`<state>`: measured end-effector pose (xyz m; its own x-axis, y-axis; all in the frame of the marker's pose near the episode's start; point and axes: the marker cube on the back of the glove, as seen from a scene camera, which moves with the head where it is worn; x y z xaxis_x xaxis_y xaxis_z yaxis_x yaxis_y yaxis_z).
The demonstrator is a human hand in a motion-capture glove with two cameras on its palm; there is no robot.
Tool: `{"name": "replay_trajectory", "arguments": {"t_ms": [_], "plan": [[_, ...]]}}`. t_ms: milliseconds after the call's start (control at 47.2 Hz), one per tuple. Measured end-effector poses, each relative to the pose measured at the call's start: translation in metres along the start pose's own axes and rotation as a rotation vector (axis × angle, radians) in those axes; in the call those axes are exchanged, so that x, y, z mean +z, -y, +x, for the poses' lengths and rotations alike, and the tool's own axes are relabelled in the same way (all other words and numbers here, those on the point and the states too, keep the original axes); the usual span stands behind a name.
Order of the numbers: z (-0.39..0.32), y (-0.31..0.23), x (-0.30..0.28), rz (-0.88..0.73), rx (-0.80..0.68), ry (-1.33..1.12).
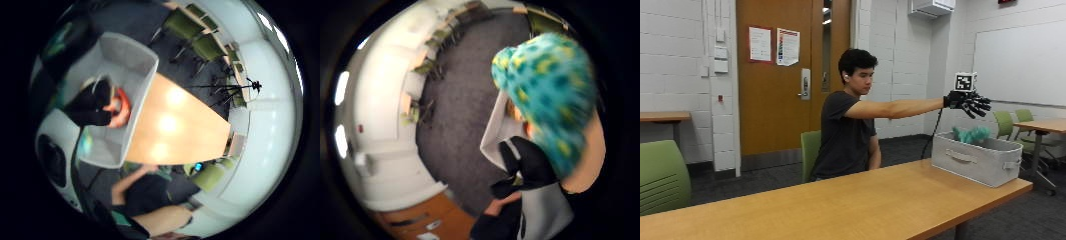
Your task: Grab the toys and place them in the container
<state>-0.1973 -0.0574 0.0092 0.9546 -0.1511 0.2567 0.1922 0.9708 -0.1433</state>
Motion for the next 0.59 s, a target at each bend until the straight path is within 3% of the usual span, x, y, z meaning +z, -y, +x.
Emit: {"name": "replay_trajectory", "arguments": {"t_ms": [85, 148, 254, 361, 424, 530, 594], "plan": [[0.029, -0.005, 0.009, 0.025, -0.171, -0.137], [0.047, -0.005, 0.010, 0.071, -0.177, -0.241], [0.061, -0.015, 0.002, 0.099, -0.216, -0.218], [0.039, -0.057, -0.002, 0.133, -0.415, -0.190], [0.037, -0.076, -0.006, 0.176, -0.332, -0.232], [0.102, -0.080, -0.024, 0.232, -0.077, -0.328], [0.143, -0.089, -0.034, 0.233, -0.006, -0.334]]}}
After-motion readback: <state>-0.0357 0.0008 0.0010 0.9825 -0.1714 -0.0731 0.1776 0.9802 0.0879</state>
